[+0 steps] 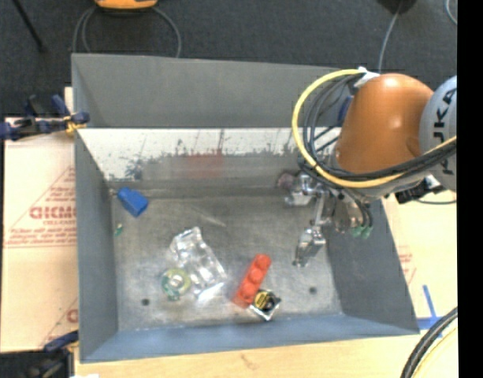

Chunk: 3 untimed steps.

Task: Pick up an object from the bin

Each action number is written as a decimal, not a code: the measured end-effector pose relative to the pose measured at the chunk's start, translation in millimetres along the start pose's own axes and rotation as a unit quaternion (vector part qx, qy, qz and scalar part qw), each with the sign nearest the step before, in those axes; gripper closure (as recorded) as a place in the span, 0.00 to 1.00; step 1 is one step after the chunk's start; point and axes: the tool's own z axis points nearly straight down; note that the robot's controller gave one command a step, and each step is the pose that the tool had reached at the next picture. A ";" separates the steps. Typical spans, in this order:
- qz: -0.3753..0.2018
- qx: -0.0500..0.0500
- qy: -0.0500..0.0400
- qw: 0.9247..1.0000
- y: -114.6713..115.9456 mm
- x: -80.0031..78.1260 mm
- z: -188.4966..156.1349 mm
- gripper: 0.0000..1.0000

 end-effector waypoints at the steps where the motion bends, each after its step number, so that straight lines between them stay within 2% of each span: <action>1: -0.037 -0.001 0.006 0.999 4.8 53.4 125.0 0.00; 2: 0.043 -0.001 -0.007 0.999 47.8 58.6 138.9 0.00; 3: 0.096 -0.001 -0.006 0.995 98.3 57.1 139.3 0.00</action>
Offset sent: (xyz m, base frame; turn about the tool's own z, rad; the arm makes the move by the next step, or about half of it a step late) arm -0.0504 0.0053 -0.1214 -0.0776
